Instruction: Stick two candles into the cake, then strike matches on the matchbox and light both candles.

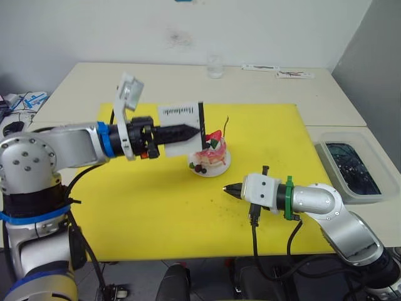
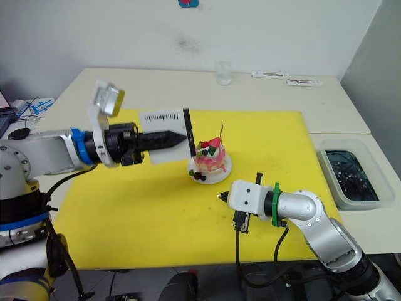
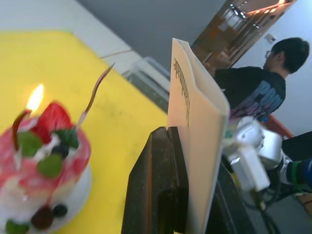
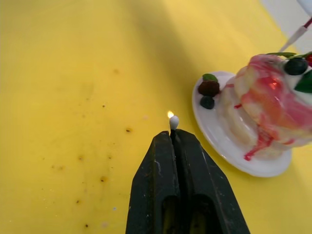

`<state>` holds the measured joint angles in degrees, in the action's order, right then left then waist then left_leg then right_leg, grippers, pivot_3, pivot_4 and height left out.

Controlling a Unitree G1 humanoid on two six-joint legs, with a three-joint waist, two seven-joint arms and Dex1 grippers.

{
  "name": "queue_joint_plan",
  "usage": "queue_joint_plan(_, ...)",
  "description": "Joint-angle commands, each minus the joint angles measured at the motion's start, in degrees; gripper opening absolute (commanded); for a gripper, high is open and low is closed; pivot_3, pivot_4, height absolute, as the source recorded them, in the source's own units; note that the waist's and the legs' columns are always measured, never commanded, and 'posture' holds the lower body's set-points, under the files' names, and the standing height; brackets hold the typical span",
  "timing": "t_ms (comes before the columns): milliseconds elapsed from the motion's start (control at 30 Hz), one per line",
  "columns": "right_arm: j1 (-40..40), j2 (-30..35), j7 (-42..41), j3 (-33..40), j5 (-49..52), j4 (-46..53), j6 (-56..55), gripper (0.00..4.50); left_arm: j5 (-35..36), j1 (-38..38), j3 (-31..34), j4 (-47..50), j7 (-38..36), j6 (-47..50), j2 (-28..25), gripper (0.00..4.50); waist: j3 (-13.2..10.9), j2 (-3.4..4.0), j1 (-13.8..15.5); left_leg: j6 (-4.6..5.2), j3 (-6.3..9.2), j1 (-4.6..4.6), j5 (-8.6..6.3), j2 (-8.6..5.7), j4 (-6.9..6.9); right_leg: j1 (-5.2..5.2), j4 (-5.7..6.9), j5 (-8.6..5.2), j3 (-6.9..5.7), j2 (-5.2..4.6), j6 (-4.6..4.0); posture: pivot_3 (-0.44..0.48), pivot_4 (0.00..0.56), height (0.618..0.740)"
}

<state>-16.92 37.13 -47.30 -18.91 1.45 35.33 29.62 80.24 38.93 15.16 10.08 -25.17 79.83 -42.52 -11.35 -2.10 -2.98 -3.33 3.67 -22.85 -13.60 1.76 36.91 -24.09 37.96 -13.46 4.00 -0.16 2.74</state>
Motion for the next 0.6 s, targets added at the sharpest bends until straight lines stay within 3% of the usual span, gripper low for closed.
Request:
queue_joint_plan(33,0.41,0.80,0.22,2.63,1.24,2.98,0.92,0.03,-2.20,-1.82,-1.75,5.20,-3.44,-1.67,-1.89,0.00,-0.01,-0.01,0.15,0.00,0.00,-0.01,0.00,0.00,0.01,0.00,0.00,0.00,0.00,0.00,0.00,0.000,0.150,0.740)
queue_joint_plan(300,-1.01,1.41,0.75,6.13,3.42,4.07,4.90,0.03,-11.31,-10.49,-6.86,11.25,-11.38,-6.53,-5.88,0.00,-0.01,-0.01,0.23,0.00,-0.04,0.02,0.00,0.00,0.00,-0.01,0.00,-0.17,0.03,0.00,-0.31,0.000,0.150,0.740)
queue_joint_plan(433,-9.04,0.53,2.39,7.98,3.21,1.92,9.57,0.03,-23.66,-19.66,-15.30,16.55,-19.67,-15.49,-12.01,0.00,-0.03,0.03,-0.31,0.00,-0.16,0.06,0.00,0.02,-0.04,-0.06,0.01,-0.18,0.11,0.00,-0.33,0.000,0.150,0.740)
queue_joint_plan(600,-17.53,0.00,4.64,6.16,0.49,-2.51,11.11,0.03,-26.68,-21.69,-17.57,17.30,-22.00,-18.67,-10.54,0.00,-0.04,0.03,0.27,0.00,-0.07,0.00,0.00,0.03,-0.01,-0.06,-0.01,-0.19,0.03,0.00,-0.36,0.000,0.150,0.740)
